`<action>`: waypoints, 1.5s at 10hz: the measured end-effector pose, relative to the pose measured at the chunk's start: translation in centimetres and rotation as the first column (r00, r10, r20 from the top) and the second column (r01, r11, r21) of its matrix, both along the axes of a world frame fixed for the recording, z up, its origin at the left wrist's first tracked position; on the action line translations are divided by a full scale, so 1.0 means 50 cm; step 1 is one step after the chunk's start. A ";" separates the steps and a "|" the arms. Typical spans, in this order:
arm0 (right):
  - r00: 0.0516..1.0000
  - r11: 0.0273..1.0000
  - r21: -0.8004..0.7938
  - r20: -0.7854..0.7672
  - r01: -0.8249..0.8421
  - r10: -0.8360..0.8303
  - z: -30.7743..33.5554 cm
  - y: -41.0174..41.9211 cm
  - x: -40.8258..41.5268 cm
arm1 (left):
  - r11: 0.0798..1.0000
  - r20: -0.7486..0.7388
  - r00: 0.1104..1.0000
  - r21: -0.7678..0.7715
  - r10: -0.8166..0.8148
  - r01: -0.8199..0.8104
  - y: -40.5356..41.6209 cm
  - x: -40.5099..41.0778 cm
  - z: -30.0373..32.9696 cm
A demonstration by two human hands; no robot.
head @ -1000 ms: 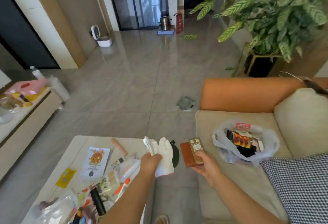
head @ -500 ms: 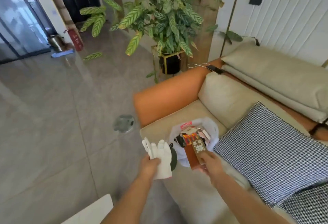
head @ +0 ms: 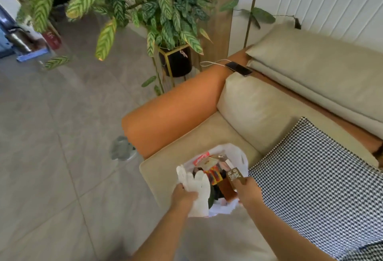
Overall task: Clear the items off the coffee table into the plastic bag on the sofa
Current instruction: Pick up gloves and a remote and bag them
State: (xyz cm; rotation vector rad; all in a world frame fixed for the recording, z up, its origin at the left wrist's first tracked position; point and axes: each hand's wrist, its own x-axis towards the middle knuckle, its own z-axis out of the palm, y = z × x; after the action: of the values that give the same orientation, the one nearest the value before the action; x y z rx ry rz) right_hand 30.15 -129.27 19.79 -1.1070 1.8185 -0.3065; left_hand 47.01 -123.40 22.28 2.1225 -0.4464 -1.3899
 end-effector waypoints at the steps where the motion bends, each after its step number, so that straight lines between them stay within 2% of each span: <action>1: 0.979 0.987 0.029 -0.126 -0.158 0.160 -0.065 -0.073 0.015 | 0.990 0.053 0.994 0.109 -0.093 0.087 -0.080 -0.018 -0.053; 2: 0.920 0.954 0.046 -0.254 -0.297 0.299 -0.123 -0.127 0.029 | 0.977 0.080 0.985 0.166 -0.150 0.135 -0.138 -0.029 -0.114; 3: 0.796 0.879 0.071 -0.394 -0.472 0.459 -0.180 -0.165 0.042 | 0.968 0.082 0.982 0.197 -0.172 0.153 -0.182 -0.029 -0.180; 4: 0.708 0.804 0.080 -0.429 -0.589 0.561 -0.226 -0.193 0.048 | 0.921 0.071 0.952 0.284 -0.297 0.266 -0.205 -0.028 -0.246; 5: 0.679 0.749 0.050 -0.385 -0.660 0.625 -0.275 -0.209 0.048 | 0.868 0.029 0.918 0.337 -0.396 0.365 -0.214 -0.032 -0.305; 6: 0.701 0.745 0.054 -0.299 -0.665 0.648 -0.302 -0.220 0.047 | 0.867 0.047 0.927 0.374 -0.372 0.329 -0.227 -0.021 -0.334; 7: 0.683 0.721 0.039 -0.288 -0.692 0.671 -0.314 -0.229 0.050 | 0.845 0.121 0.891 0.395 -0.438 0.361 -0.228 -0.009 -0.345; 8: 0.689 0.732 0.010 -0.329 -0.681 0.646 -0.325 -0.236 0.054 | 0.908 0.243 0.888 0.262 -0.391 0.328 -0.222 -0.011 -0.362; 9: 0.676 0.723 0.024 -0.336 -0.690 0.656 -0.327 -0.224 0.064 | 0.966 0.105 0.992 0.255 -0.075 0.046 -0.215 -0.014 -0.332; 10: 0.637 0.690 0.048 -0.343 -0.722 0.691 -0.305 -0.210 0.072 | 0.948 0.116 0.973 0.274 -0.200 0.162 -0.189 -0.014 -0.310; 11: 0.593 0.660 0.107 -0.353 -0.743 0.724 -0.288 -0.186 0.083 | 0.946 0.121 0.960 0.236 -0.253 0.220 -0.160 -0.014 -0.294; 12: 0.586 0.646 0.091 -0.341 -0.758 0.735 -0.259 -0.145 0.094 | 0.956 0.088 0.967 0.195 -0.239 0.218 -0.126 -0.011 -0.269; 13: 0.617 0.657 0.057 -0.293 -0.752 0.731 -0.222 -0.090 0.110 | 0.980 0.012 0.988 0.131 -0.155 0.152 -0.074 -0.003 -0.238; 15: 0.457 0.476 -0.043 -0.367 -0.879 0.810 -0.178 0.054 0.165 | 0.981 0.170 0.968 0.098 -0.182 0.167 0.089 0.035 -0.183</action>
State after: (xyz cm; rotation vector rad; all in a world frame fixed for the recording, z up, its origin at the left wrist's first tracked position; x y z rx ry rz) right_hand 38.41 -126.56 10.88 -2.1940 1.2200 0.3034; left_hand 48.79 -118.96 13.13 2.3350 -0.6716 -1.3375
